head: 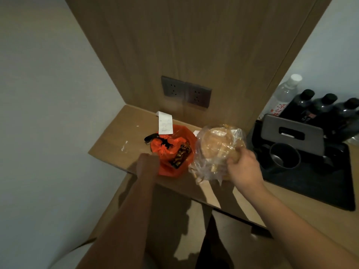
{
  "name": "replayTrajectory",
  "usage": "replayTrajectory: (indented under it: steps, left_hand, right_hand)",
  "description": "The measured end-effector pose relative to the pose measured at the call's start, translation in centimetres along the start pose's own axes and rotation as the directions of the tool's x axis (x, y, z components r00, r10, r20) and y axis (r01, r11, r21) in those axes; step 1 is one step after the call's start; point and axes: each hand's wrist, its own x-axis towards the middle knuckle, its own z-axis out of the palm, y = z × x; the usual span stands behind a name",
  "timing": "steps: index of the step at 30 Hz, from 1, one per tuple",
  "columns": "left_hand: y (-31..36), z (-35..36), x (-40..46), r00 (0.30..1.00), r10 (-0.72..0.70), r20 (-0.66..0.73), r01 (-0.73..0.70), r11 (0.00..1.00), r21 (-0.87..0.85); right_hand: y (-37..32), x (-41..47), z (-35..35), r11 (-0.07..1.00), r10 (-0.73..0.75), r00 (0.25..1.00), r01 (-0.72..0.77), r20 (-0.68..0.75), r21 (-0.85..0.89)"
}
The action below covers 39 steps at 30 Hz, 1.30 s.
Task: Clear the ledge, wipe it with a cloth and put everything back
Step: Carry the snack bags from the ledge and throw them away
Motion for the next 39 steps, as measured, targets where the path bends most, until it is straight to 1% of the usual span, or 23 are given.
replayTrajectory:
  steps: [1, 2, 4, 6, 9, 11, 17, 23, 25, 27, 32, 34, 39]
  left_hand:
    - [0.3, 0.5, 0.8, 0.999, -0.033, 0.013, 0.034, 0.999, -0.036]
    - [0.1, 1.1, 1.8, 1.000, -0.010, 0.019, 0.008, 0.997, 0.071]
    - [-0.3, 1.8, 2.9, 1.000, 0.006, 0.024, -0.011, 0.976, 0.218]
    - [-0.7, 2.2, 3.5, 1.000, -0.006, 0.003, 0.005, 0.968, 0.249]
    - [-0.8, 2.3, 3.9, 1.000, 0.003, 0.000, -0.003, 0.963, 0.268]
    - [-0.4, 2.3, 3.9, 1.000, 0.021, 0.003, -0.021, 0.963, 0.269]
    - [-0.4, 2.3, 4.3, 0.997, 0.075, -0.018, -0.068, 0.967, 0.244]
    - [-0.5, 1.3, 2.8, 0.971, 0.216, -0.099, -0.184, 0.947, 0.263]
    - [-0.5, 0.9, 2.2, 0.956, 0.254, -0.148, -0.207, 0.939, 0.274]
    - [-0.7, 0.1, 2.1, 0.944, 0.265, -0.198, -0.201, 0.934, 0.295]
    - [-1.5, -1.8, 2.5, 0.931, 0.195, -0.310, -0.133, 0.968, 0.212]
    - [-1.0, -2.1, 2.0, 0.925, 0.205, -0.320, -0.149, 0.970, 0.190]
    - [0.4, -2.6, -0.1, 0.918, 0.283, -0.278, -0.234, 0.952, 0.195]
  right_hand:
    - [0.2, 0.9, 0.2, 0.999, 0.049, 0.999, -0.049, -0.005, 0.006]
    - [0.4, 1.8, 0.4, 0.995, 0.099, 0.995, -0.099, -0.009, 0.015]
    - [0.5, 3.4, 0.9, 0.980, 0.198, 0.980, -0.198, -0.002, 0.039]
    - [0.7, 4.6, 1.7, 0.961, 0.269, 0.963, -0.270, 0.016, 0.066]
    - [0.6, 6.0, 2.5, 0.931, 0.362, 0.931, -0.363, 0.037, 0.038]
    - [0.7, 6.6, 2.9, 0.916, 0.400, 0.916, -0.401, 0.034, 0.011]
    - [1.9, 7.9, 4.1, 0.866, 0.498, 0.867, -0.499, 0.029, 0.028]
    - [2.1, 8.4, 5.0, 0.819, 0.548, 0.835, -0.548, 0.052, 0.170]
    - [1.8, 8.1, 4.8, 0.801, 0.554, 0.830, -0.552, 0.060, 0.232]
    - [1.4, 7.7, 4.5, 0.790, 0.537, 0.841, -0.528, 0.065, 0.311]
    - [0.4, 6.8, 4.3, 0.766, 0.458, 0.888, -0.421, 0.049, 0.486]
    - [0.0, 6.3, 4.1, 0.733, 0.423, 0.905, -0.375, 0.050, 0.568]
    - [-0.4, 4.4, 2.9, 0.633, 0.341, 0.938, -0.280, 0.065, 0.722]
